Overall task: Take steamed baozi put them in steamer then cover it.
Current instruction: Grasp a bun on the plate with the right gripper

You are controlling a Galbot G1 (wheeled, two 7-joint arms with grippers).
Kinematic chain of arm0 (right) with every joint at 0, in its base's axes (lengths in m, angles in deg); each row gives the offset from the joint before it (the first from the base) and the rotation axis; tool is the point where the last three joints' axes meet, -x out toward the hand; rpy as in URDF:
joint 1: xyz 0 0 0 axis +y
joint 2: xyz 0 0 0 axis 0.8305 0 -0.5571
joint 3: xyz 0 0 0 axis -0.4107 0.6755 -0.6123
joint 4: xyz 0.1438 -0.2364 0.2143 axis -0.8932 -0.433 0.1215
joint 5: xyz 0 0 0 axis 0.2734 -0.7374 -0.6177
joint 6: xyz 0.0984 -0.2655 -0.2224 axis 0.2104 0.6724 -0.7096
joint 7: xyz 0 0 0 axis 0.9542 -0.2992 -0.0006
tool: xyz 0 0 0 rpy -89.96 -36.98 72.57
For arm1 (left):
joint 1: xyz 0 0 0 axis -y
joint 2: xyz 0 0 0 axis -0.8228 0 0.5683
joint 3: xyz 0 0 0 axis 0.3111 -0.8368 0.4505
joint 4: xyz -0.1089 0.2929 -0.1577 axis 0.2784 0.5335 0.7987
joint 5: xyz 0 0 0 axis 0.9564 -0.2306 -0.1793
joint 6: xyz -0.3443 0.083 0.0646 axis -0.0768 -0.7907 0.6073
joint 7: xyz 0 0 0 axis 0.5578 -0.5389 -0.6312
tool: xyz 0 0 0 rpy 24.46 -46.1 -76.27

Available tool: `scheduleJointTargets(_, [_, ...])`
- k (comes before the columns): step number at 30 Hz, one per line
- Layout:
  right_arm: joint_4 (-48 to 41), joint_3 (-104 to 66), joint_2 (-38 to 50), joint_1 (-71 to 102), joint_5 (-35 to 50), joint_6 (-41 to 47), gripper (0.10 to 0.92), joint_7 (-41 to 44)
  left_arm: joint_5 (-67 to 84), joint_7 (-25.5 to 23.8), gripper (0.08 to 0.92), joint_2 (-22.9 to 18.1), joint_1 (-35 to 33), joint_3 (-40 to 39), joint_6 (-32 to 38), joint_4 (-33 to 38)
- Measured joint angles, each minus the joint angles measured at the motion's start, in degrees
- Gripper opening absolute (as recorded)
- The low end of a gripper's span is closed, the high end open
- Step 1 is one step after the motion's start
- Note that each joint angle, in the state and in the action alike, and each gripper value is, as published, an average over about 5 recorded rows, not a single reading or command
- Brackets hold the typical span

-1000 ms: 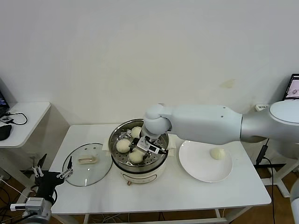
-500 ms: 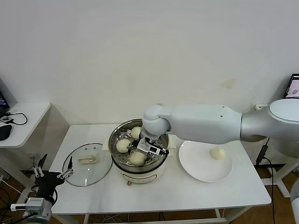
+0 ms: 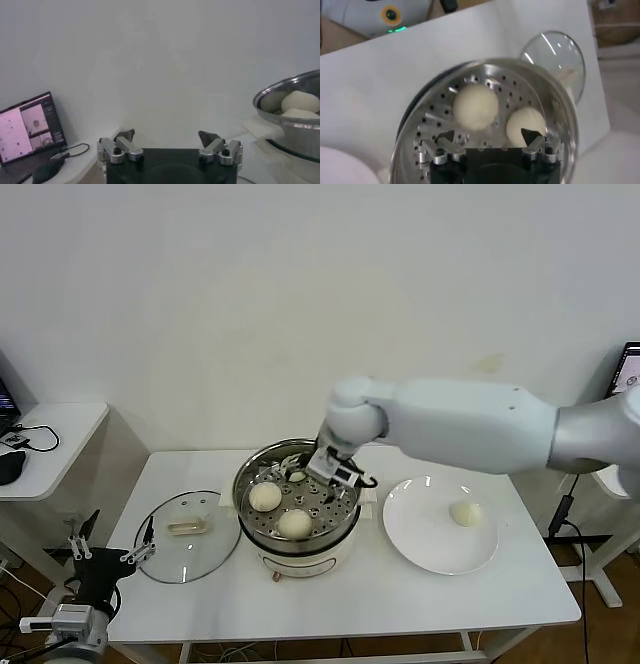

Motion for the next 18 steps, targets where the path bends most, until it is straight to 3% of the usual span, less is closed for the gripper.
scheduleJointTargets(10, [3.2,-2.5,13.8,-0.7,2.3,11.2,0.823,2.6,-0.1,0.0,0.823,0.9,1.0,-1.5,0.0,-0.3])
scheduleJointTargets(18, [3.3,-5.9,26.5,5.0,-0.4,16.0,0.823,3.0,-0.5,0.0,0.823,1.2,1.6,-2.7,-0.2,-1.0])
